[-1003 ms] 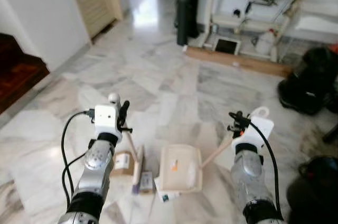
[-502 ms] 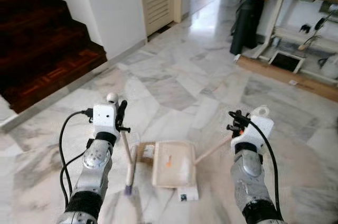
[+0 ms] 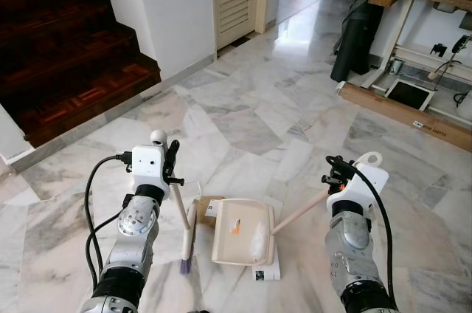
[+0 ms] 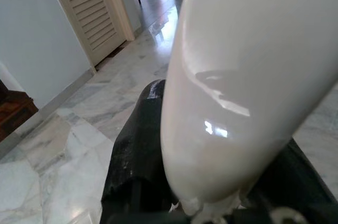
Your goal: Sweep floor
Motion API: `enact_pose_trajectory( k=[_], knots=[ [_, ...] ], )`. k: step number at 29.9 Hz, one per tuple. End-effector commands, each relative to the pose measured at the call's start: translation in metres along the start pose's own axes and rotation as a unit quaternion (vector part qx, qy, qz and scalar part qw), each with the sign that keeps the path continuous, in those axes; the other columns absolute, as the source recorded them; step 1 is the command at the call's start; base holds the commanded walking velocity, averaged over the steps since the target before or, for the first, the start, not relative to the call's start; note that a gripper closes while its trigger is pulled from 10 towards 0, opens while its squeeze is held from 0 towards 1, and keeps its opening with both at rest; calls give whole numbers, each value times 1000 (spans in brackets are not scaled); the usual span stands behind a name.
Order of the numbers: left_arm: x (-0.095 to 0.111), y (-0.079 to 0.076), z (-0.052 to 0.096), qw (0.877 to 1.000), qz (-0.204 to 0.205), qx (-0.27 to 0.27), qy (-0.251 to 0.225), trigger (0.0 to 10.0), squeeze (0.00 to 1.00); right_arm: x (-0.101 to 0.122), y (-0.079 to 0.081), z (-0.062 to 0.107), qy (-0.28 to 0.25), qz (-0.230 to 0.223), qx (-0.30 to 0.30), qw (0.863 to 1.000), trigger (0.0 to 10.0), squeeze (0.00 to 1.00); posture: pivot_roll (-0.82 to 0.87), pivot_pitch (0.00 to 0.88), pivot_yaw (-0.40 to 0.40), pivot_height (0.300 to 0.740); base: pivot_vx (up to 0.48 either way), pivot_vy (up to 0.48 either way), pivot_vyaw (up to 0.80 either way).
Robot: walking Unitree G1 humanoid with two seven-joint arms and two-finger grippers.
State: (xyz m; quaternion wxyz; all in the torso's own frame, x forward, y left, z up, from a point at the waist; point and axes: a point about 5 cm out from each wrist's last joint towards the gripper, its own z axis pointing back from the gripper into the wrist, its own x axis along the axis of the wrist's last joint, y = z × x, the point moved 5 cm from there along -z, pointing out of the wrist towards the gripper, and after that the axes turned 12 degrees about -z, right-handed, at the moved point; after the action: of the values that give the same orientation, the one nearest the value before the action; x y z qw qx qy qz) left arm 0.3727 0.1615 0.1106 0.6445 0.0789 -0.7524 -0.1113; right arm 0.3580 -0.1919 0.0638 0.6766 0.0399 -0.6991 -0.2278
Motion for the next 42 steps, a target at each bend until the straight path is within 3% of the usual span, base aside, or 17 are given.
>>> enact_pose_trajectory(
  k=[1, 12, 18, 23, 42],
  knots=[
    [15, 4, -6, 1000, -5, 7, -27, 10000, 0, 16, 11, -6, -28, -12, 14, 999, 10000, 0, -35, 0, 10, 740, 0, 0, 0],
    [15, 3, -6, 1000, -2, 6, -26, 10000, 0, 15, 11, -7, -25, -11, 14, 1000, 10000, 0, -32, 0, 11, 740, 0, 65, 260],
    [16, 3, -6, 1000, -1, 5, -26, 10000, 0, 15, 11, -7, -24, -6, 15, 1000, 10000, 0, -32, 0, 13, 740, 0, 280, 0],
    [16, 3, -7, 1000, -1, 3, -27, 10000, 0, 14, 12, -7, -23, -2, 16, 1000, 10000, 0, -32, 0, 16, 740, 0, 322, 800],
    [16, 2, -7, 1000, -1, 0, -27, 10000, 0, 13, 11, -7, -19, -8, 15, 1000, 10000, 0, -31, 0, 19, 740, 0, 322, 0]
  ],
)
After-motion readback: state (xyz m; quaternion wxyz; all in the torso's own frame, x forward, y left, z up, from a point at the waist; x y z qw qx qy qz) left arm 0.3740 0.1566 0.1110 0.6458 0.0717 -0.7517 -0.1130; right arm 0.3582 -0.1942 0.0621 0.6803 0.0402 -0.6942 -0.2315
